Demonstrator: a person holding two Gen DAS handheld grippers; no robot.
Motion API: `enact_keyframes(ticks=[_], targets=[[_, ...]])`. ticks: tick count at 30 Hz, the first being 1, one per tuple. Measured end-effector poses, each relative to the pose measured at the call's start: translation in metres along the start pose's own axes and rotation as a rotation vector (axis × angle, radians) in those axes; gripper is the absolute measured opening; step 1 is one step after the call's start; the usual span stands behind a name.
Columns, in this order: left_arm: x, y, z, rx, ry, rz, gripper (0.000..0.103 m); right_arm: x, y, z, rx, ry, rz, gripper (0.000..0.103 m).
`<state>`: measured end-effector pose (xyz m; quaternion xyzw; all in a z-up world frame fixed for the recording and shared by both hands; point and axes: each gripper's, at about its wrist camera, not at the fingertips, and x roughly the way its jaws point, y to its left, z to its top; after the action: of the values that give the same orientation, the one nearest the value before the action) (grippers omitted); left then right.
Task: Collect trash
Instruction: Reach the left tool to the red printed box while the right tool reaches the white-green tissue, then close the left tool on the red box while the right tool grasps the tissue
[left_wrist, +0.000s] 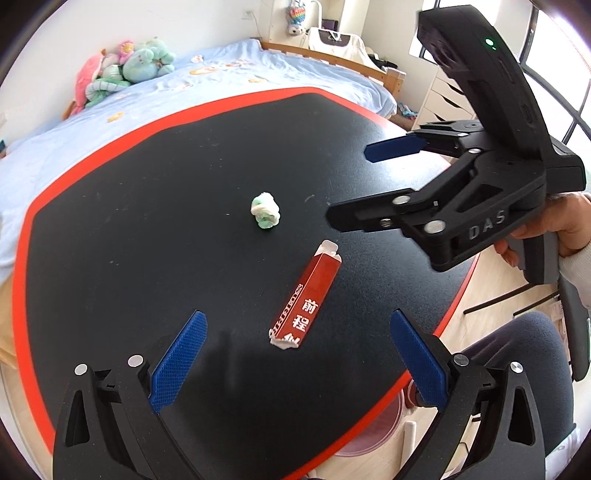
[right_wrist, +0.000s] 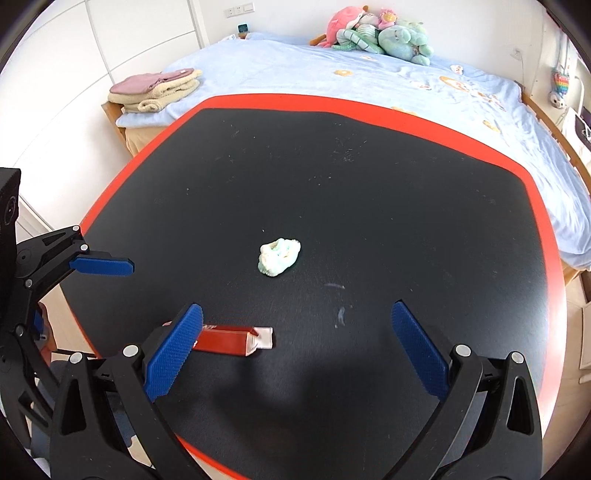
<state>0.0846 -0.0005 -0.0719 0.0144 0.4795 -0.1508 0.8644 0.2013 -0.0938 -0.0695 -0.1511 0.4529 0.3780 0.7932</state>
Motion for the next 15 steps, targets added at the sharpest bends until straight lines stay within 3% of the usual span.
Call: enact_keyframes(ticks=[7,10,13,15], targets=[[0.02,0.004,0.003,0.006,0.016,-0.017,0.094,0.033,-0.001,0.009,-0.023,0.017,0.024,0.1],[0.026,0.005,0.003,0.01,0.032,-0.022,0.081,0.046,0.002,0.013,-0.038,0.033,0.029,0.082],[0.03,0.006,0.001,0.008,0.041,-0.029,0.071,0.055,0.005,0.017,-0.048,0.038,0.037,0.075],[0.031,0.006,0.0,0.008,0.044,-0.028,0.059,0.06,0.006,0.019,-0.045,0.037,0.037,0.066]])
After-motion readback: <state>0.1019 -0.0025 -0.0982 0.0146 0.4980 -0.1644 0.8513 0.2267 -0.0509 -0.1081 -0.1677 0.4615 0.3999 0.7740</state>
